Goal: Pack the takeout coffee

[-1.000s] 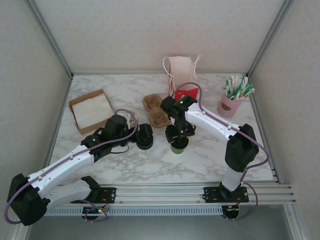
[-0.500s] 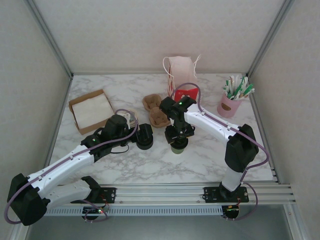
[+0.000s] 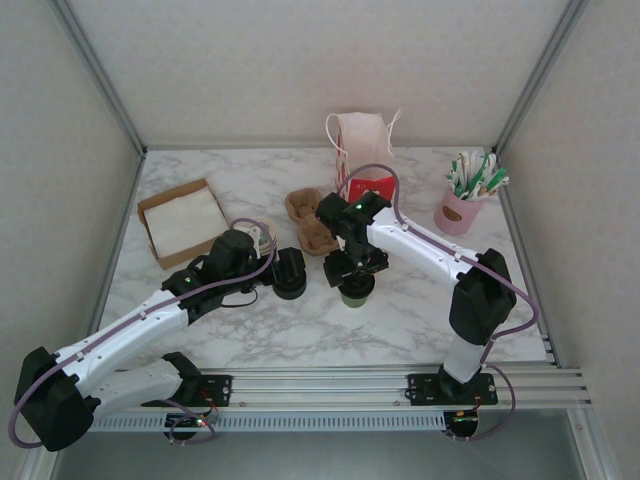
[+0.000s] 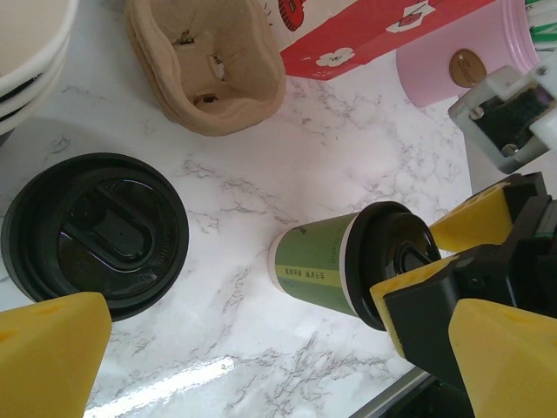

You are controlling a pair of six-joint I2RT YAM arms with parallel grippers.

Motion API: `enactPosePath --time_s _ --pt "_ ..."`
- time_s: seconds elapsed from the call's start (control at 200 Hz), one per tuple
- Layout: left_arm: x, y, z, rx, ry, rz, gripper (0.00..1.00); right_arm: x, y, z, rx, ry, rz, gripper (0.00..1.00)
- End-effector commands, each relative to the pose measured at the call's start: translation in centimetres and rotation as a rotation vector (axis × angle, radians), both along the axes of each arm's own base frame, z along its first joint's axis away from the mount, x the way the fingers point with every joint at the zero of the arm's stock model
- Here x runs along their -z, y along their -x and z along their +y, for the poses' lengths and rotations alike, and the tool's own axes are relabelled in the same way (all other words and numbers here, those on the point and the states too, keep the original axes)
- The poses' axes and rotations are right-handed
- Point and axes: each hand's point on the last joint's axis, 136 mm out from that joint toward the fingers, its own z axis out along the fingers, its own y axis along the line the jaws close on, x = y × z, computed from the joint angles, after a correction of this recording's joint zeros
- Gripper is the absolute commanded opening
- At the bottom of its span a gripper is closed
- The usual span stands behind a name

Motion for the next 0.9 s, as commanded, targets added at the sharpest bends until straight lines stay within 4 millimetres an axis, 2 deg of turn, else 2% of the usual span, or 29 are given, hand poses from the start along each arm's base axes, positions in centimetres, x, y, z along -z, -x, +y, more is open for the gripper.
enactPosePath --time_s 0.0,0.15,0.345,0.436,0.561,0.726,0.891 --pt "-1.1 0.1 0.0 0.003 -0.001 -0.025 1.0 -2.1 0.2 0.2 -0.012 -0.035 -0.027 0.86" --pt "-1.4 0.1 -0.4 0.019 0.013 -0.024 0.98 -3.2 0.5 0.2 -0.008 -0.066 -0.048 0.88" --pt "-1.9 0.1 -1.7 0.067 0.025 -0.019 0.85 -4.6 0.8 -1.2 0.029 -0.088 -0.105 0.89" --pt "-2.2 0.1 -2.5 0.089 0.022 -0.02 0.75 -5.2 0.8 -2.0 0.062 -0.124 -0.136 0.86" --pt "-2.8 0.0 -3.9 0.123 0.02 -0.02 0.53 -5.7 1.0 -3.5 0.121 -0.178 -0.17 0.77" --pt "-3.0 -0.1 -6.1 0.17 0.016 -0.022 0.28 -5.6 1.2 -5.6 0.23 -0.275 -0.197 0.55" --pt "-2.5 -0.7 -8.1 0.203 0.007 -0.016 0.22 -3.8 1.7 -7.1 0.325 -0.363 -0.174 0.31"
